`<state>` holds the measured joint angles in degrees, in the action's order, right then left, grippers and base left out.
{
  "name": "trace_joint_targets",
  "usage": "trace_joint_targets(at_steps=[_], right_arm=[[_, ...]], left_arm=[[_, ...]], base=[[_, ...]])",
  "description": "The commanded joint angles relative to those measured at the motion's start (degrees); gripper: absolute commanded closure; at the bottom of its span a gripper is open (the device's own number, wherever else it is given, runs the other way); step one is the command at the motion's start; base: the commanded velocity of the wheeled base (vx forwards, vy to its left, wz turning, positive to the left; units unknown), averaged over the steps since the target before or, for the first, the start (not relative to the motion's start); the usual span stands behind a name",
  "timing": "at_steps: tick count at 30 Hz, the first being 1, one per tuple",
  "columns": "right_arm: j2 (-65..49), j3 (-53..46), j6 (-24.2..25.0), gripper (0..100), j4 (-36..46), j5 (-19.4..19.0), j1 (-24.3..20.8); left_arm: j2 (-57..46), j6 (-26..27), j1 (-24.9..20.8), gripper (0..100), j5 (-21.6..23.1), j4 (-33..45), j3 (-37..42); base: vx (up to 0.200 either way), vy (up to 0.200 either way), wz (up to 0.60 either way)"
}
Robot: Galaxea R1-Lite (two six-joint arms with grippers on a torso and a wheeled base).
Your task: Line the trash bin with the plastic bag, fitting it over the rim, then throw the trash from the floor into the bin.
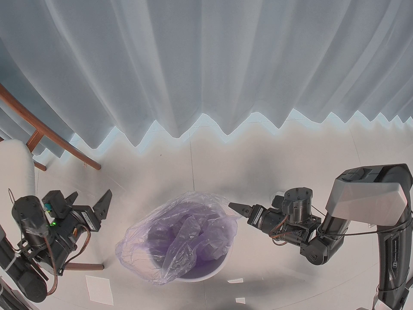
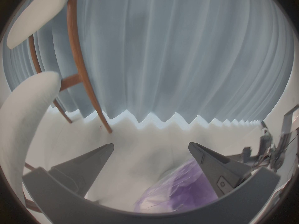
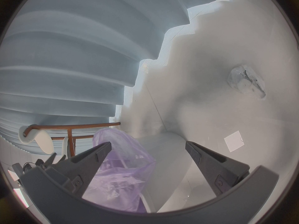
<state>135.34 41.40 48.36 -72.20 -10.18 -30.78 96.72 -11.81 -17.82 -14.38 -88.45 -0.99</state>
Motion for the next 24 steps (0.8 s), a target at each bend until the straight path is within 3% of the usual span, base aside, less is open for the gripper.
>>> trace_joint_targets(at_steps=[1,5,10,18,24], right_arm=[[-2.4,-0.5,1.3,0,-0.7,-0.6,-0.1],[-2.4,-0.5,1.6,0,-0.7,-1.6,0.1],[-1.8,0.1,1.6,0,-1.0,-2.1,0.3],[-2.6,0.9,1.6,0,-3.2,-2.0,1.9],[-1.9,0.1,3.6,0,-17.8,-1.9,3.4]], left_arm=[[-16.9,-4.4,-2.5,0,3.2,2.2,1.0],[-26.0,-9.6,-7.3,0,1.1,12.6,1.0],[-38.5,-10.2,-7.4,0,0.6,30.2,1.0],[-33.7,-11.0,-6.1,0,0.5,31.2,1.0],[-30.5,-11.9,-3.3,0,0.7,31.5,1.0]], base=[[-0.2,0.0,0.0],[-0.2,0.0,0.0],[-0.2,0.0,0.0],[-0.2,0.0,0.0],[0.0,0.0,0.0]])
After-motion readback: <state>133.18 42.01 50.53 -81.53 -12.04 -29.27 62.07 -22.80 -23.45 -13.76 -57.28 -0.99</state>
